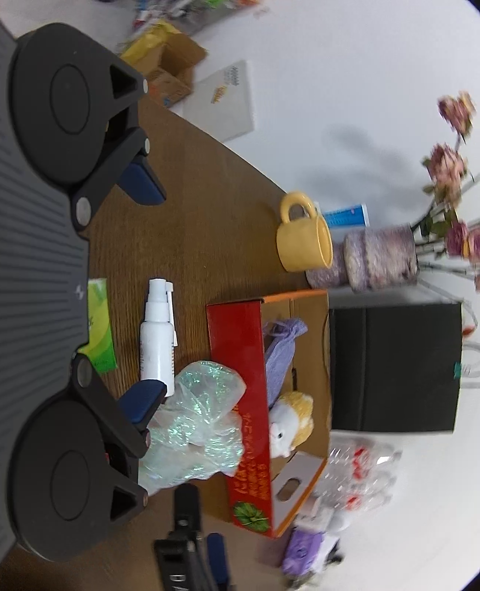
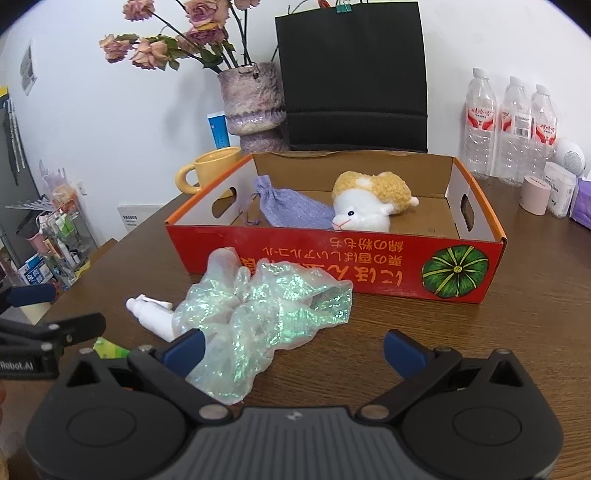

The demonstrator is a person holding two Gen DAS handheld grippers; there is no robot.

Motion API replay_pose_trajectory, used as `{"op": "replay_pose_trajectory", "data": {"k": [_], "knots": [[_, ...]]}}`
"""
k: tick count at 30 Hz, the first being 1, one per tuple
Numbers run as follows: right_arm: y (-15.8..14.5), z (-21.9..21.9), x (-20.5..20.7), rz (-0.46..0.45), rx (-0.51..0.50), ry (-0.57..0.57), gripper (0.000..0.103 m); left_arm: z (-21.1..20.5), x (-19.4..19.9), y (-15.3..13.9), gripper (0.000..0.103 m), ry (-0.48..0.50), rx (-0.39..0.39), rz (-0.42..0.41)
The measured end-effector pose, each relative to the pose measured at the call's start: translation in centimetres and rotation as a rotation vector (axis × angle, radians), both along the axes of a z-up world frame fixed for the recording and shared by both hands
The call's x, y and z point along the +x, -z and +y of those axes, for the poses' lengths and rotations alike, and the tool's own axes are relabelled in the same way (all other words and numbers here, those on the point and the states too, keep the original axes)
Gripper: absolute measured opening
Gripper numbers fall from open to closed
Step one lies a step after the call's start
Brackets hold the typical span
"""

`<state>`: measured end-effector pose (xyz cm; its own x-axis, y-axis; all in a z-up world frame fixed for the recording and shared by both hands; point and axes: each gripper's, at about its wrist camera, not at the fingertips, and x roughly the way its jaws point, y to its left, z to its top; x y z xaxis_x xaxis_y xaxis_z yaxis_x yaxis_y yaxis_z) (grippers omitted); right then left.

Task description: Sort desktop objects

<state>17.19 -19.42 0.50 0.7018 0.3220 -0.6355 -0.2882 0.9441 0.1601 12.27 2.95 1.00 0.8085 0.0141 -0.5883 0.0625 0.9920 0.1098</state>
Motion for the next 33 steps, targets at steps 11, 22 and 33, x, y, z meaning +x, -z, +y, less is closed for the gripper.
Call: {"op": "replay_pose_trajectory", "data": {"k": [11,22,33], "knots": [[0.5,1.6,1.0,0.006,-0.033,0.026,0.103,-0.6,3.1,2.0,0.084,0.212,0.144,0.094],[0.7,1.7,1.6,0.012,-0.001,0.064,0.103,-0.1,5.3,2.7,0.093,0.258,0.037,0.193],[1.6,1.6,2.3,0.026,0.015,0.091,0.103,-1.0,6.1,2.8,0.102,0.160,-0.077,0.222]]}}
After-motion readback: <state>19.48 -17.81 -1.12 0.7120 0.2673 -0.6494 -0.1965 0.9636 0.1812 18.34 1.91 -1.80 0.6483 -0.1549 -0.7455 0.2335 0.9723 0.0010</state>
